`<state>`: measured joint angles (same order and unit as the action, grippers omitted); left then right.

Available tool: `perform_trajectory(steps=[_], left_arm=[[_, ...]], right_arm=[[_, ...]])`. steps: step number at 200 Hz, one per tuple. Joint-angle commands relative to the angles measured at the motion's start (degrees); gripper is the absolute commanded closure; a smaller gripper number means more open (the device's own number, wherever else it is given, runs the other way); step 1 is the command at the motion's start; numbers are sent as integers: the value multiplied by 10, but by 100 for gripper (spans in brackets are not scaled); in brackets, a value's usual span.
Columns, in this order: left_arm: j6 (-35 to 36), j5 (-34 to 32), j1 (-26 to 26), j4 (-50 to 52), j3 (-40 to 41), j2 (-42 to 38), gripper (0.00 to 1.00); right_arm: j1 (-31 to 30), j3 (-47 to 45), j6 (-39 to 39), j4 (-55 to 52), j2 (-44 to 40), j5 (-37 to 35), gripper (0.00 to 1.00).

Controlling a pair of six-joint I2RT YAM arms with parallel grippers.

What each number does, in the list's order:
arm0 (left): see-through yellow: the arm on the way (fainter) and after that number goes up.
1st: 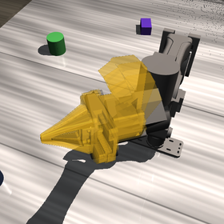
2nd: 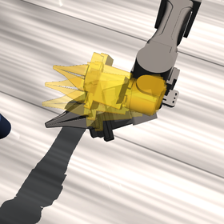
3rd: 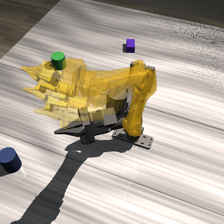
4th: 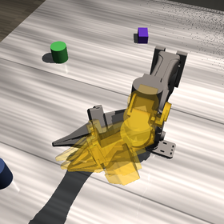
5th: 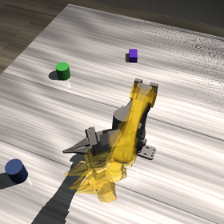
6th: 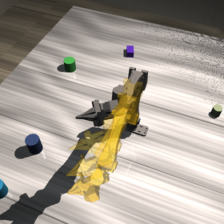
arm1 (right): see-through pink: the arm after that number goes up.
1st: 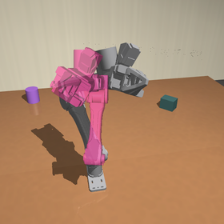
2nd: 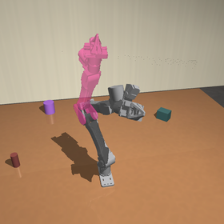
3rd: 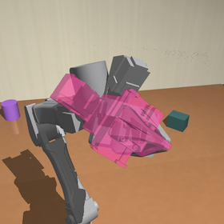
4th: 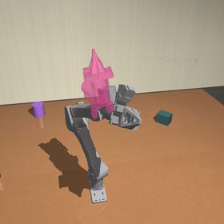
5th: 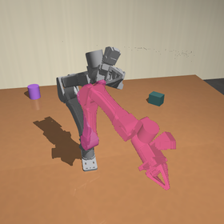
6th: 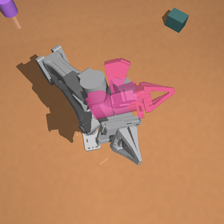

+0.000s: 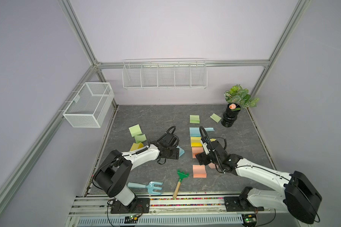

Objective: Tear off pages from different memo pads
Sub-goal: Pick up the memo pad from the center of the board.

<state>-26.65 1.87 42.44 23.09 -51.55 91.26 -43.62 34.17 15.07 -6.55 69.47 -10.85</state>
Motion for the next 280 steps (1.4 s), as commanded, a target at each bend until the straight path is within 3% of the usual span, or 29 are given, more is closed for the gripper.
perform_trajectory(steps=[1, 39, 205, 238, 280], left_arm=[[1, -6, 2, 7, -16, 9, 26], [6, 24, 2, -7, -15, 10, 26], [-7, -47, -1, 28, -43, 30, 26], [-9, -58, -13, 23, -32, 9, 25], [-9, -9, -51, -1, -14, 4, 25]], right_arm=[[-2, 6, -6, 5, -3, 6, 11], [-2, 4, -7, 6, -5, 7, 11], [-3, 13, 2, 11, 17, 22, 11], [-4, 43, 10, 13, 51, 38, 11], [-4, 112, 6, 0, 128, 49, 11]])
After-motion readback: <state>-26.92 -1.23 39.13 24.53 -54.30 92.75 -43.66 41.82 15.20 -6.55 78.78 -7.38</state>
